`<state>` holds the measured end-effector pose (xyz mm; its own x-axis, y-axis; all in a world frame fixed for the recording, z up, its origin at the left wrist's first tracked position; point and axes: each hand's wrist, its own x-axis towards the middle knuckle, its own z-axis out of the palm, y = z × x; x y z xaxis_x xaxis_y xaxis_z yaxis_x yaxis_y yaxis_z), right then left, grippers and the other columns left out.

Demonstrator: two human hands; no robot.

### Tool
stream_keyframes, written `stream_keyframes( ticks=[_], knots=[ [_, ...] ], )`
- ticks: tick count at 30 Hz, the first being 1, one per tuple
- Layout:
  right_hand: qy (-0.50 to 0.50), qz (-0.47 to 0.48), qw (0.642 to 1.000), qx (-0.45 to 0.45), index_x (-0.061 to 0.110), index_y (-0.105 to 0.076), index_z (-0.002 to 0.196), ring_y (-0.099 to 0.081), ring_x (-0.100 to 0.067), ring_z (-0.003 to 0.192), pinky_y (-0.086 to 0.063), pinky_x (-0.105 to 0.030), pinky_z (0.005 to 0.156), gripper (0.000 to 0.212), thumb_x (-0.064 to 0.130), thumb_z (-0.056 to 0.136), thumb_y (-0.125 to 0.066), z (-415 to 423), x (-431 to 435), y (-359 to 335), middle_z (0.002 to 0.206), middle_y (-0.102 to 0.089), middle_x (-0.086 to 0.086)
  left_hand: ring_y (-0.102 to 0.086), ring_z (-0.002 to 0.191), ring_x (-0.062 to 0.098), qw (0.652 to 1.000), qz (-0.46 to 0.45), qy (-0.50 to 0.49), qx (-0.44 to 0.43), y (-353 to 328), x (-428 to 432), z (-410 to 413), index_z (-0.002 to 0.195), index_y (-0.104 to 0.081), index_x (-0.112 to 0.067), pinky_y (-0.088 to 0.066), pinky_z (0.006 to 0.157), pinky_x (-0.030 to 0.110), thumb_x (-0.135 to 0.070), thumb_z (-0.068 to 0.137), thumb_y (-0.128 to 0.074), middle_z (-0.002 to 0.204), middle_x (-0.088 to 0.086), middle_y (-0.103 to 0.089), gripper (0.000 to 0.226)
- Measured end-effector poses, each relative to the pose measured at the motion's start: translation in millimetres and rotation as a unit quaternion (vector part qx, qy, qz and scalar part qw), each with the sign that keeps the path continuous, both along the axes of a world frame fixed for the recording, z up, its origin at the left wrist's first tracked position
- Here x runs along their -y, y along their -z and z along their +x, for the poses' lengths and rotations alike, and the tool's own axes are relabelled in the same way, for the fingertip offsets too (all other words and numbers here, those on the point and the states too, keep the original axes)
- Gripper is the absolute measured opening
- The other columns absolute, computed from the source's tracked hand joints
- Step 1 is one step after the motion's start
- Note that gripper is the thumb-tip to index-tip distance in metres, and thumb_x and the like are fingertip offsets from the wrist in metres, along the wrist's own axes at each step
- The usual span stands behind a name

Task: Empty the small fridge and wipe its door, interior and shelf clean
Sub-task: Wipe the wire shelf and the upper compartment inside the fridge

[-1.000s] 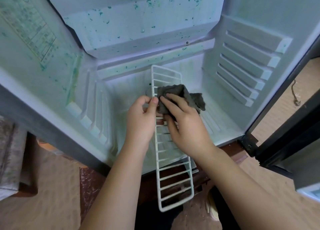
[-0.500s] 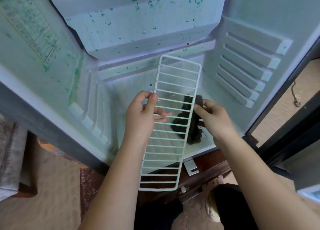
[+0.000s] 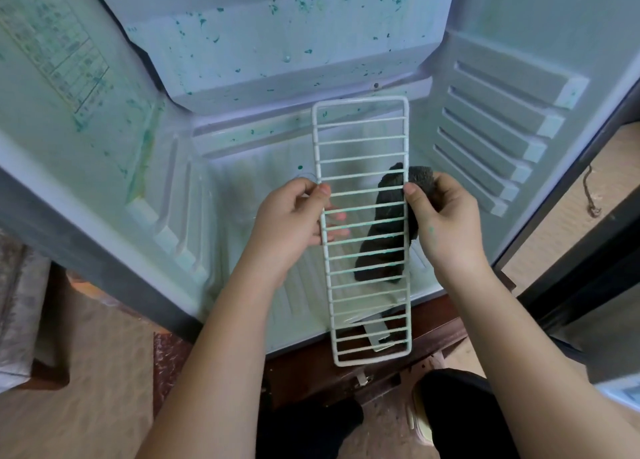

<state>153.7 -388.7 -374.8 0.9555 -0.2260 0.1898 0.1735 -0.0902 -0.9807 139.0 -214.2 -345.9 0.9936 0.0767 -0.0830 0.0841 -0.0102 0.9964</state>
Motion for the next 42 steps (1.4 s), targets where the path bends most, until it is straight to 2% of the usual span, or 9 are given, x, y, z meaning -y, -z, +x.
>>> stream_keyframes(
  ticks=[3,8,13,19,22,27,31,35,42],
  knots=[
    [0.015,-0.027,0.999,0.009,0.028,-0.065,0.091,-0.068,-0.012,0.081,-0.055,-0.035,0.080,0.016,0.012,0.092,-0.061,1,-5,4,0.084,-0.071,0.008,-0.074,0.075,0.026,0.999,-0.008,0.017,-0.044,-2,0,-1,0.105,-0.055,-0.010,-0.058,0.056,0.032,-0.012,0.100,-0.051,0.109,0.017,-0.064,0.006],
    [0.145,-0.116,0.974,0.130,0.023,-0.067,0.109,-0.059,0.001,0.077,-0.049,-0.021,0.074,0.024,0.010,0.093,-0.055,-12,-7,-6,0.088,-0.066,0.019,-0.074,0.071,0.024,0.996,0.000,0.059,-0.074,-1,-5,-1,0.098,-0.057,-0.016,-0.058,0.059,0.028,-0.008,0.099,-0.053,0.101,0.004,-0.066,0.009],
    [0.015,-0.300,0.926,0.228,0.011,-0.068,0.113,-0.061,-0.024,0.099,-0.044,-0.025,0.089,0.035,0.001,0.083,-0.056,-33,-33,5,0.107,-0.068,-0.003,-0.072,0.070,0.019,0.994,0.065,0.055,-0.062,8,-3,0,0.112,-0.059,-0.016,-0.061,0.066,0.033,-0.003,0.099,-0.047,0.097,0.007,-0.070,0.022],
    [-0.051,-0.393,0.894,0.210,0.003,-0.064,0.121,-0.057,-0.030,0.097,-0.052,-0.039,0.081,0.037,0.011,0.085,-0.058,-43,-62,26,0.110,-0.063,-0.010,-0.063,0.070,0.016,0.995,0.072,-0.051,-0.053,15,-8,5,0.088,-0.063,-0.023,-0.053,0.055,0.025,-0.001,0.098,-0.043,0.083,0.004,-0.068,0.032],
    [-0.070,-0.415,0.883,0.209,0.005,-0.062,0.124,-0.054,-0.030,0.099,-0.052,-0.044,0.080,0.041,0.007,0.084,-0.055,-43,-65,28,0.115,-0.059,-0.010,-0.065,0.063,0.013,0.994,0.013,-0.081,-0.071,12,-11,6,0.088,-0.064,-0.022,-0.052,0.050,0.023,-0.003,0.096,-0.049,0.074,-0.002,-0.068,0.025],
    [0.014,-0.428,0.871,0.239,0.013,-0.073,0.106,-0.056,-0.030,0.082,-0.050,-0.040,0.067,0.030,0.006,0.077,-0.067,-41,-68,29,0.094,-0.062,-0.007,-0.062,0.061,0.012,0.994,0.015,-0.086,-0.070,10,-6,6,0.088,-0.063,-0.024,-0.046,0.046,0.018,0.003,0.094,-0.044,0.077,-0.002,-0.068,0.033],
    [0.044,-0.432,0.865,0.251,0.018,-0.075,0.094,-0.051,-0.030,0.093,-0.045,-0.041,0.073,0.018,0.017,0.077,-0.072,-36,-64,27,0.101,-0.063,-0.007,-0.060,0.062,0.014,0.997,0.020,-0.064,-0.046,6,0,4,0.083,-0.063,-0.022,-0.051,0.053,0.021,0.000,0.096,-0.049,0.073,-0.002,-0.067,0.029],
    [0.054,-0.411,0.882,0.225,0.019,-0.073,0.093,-0.047,-0.039,0.112,-0.045,-0.048,0.090,0.016,0.022,0.080,-0.064,-27,-49,26,0.127,-0.057,-0.012,-0.062,0.062,0.014,0.998,0.028,-0.030,-0.043,3,4,0,0.082,-0.061,-0.023,-0.053,0.058,0.023,-0.005,0.097,-0.051,0.073,-0.003,-0.067,0.026],
    [0.091,-0.318,0.934,0.132,0.008,-0.071,0.092,-0.059,-0.030,0.091,-0.044,-0.029,0.073,0.012,0.006,0.080,-0.069,-7,-19,23,0.101,-0.062,-0.006,-0.071,0.060,0.024,0.996,-0.053,-0.030,-0.059,1,-1,0,0.090,-0.058,-0.010,-0.061,0.062,0.030,0.001,0.095,-0.056,0.065,0.004,-0.072,0.012]
  ],
)
